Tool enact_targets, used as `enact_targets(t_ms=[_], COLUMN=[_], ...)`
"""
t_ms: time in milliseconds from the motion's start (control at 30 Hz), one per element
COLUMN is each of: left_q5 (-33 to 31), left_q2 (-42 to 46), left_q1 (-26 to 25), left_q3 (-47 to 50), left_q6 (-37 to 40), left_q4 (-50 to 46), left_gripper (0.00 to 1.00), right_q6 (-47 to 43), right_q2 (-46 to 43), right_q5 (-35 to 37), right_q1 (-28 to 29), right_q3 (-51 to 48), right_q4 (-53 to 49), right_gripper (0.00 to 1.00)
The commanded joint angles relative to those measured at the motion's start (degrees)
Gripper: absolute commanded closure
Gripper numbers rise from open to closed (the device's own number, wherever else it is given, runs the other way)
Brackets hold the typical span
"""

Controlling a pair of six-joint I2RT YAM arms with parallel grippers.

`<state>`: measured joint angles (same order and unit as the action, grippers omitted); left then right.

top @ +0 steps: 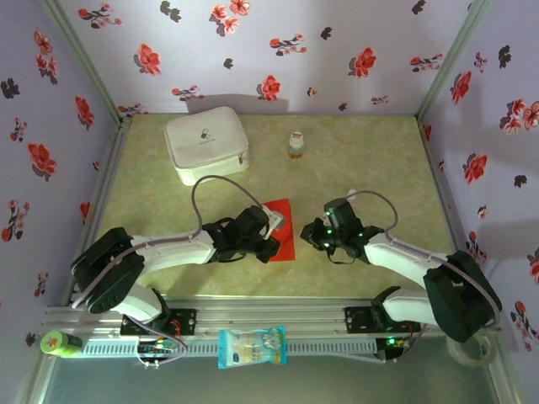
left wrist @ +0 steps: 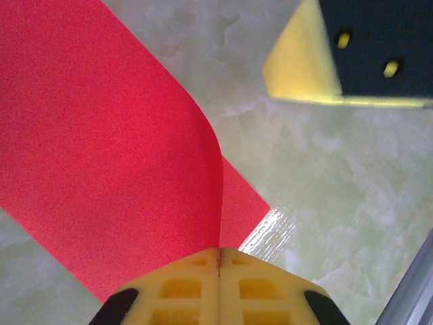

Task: Fold a paper plane with a square sheet of paper (pick it up from the middle)
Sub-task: Fold the triangle a second time at the center of the table.

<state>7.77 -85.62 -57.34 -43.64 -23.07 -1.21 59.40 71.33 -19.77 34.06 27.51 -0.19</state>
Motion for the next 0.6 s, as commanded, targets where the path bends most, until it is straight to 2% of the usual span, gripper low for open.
enact_targets(t_ms=[0, 100, 367, 567], left_q5=[2.2, 2.2, 2.2, 2.7], left_q2=[0.7, 0.6, 0.2, 0.0], left_q1=[0.9, 1.1, 1.5, 2.8], left_q3=[0.6, 0.6, 0.7, 0.7], left_q6=[-1.7, -2.2, -2.2, -2.3], left_q4=[1.8, 1.8, 1.3, 1.1], left_gripper=[1.0, 1.0, 1.0, 1.0], right_q6=[-0.5, -1.4, -2.6, -8.1], right_q2=[2.2, 5.2, 12.4, 15.5], right_q5=[-2.3, -2.3, -2.2, 3.1], right_q1=[2.3, 4.4, 6.8, 7.0], right_q3=[0.4, 2.2, 5.9, 8.9], right_q4=[2.1, 1.8, 2.0, -9.8], right_gripper=[0.93, 0.99, 1.0, 1.0])
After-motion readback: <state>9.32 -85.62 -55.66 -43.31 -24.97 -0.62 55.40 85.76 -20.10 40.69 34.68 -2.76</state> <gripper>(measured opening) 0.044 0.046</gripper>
